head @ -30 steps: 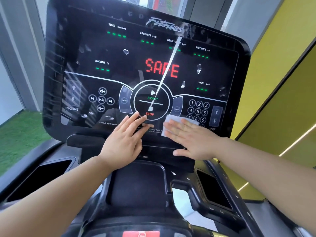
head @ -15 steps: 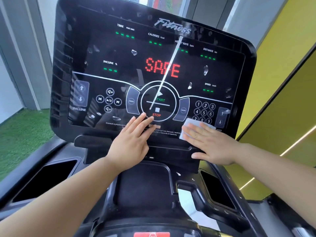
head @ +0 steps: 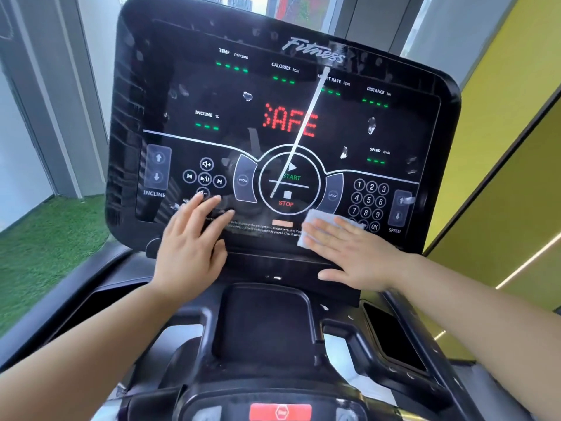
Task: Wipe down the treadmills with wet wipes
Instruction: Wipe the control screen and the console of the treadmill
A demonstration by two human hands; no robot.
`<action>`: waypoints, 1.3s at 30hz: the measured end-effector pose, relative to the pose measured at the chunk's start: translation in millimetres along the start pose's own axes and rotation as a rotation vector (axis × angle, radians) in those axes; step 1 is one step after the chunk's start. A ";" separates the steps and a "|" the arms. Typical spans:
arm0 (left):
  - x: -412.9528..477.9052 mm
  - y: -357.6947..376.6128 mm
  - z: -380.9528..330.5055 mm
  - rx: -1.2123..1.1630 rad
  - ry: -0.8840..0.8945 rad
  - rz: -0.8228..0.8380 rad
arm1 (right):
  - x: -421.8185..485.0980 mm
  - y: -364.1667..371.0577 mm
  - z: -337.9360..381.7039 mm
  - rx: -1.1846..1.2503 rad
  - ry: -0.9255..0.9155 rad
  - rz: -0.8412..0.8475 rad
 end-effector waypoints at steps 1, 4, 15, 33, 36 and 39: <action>-2.8 -0.5 6.2 0.008 -0.019 -0.002 | -3.6 2.7 -3.9 0.001 0.004 0.020; -8.2 -1.2 15.0 0.025 -0.045 -0.008 | -2.8 0.9 -4.0 0.000 0.000 0.048; -9.9 -1.8 12.4 0.118 -0.043 0.005 | 51.9 -17.3 39.8 -0.066 -0.043 -0.130; -16.0 -6.4 25.3 0.127 0.042 0.141 | 77.2 -30.6 67.6 0.107 0.015 -0.138; -17.0 -6.8 25.2 0.125 0.046 0.154 | 83.9 -34.7 74.1 0.102 -0.005 -0.134; -16.7 -8.1 26.0 0.126 0.059 0.163 | 70.0 -28.3 56.6 0.053 -0.020 -0.109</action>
Point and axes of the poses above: each hand's wrist, its own x-axis towards the middle knuckle, its own y-axis out of the palm, z = x × y, the point moved 1 cm from there along x, towards the middle knuckle, and after that the axes turned 3 degrees about x, right-handed, at the moved point
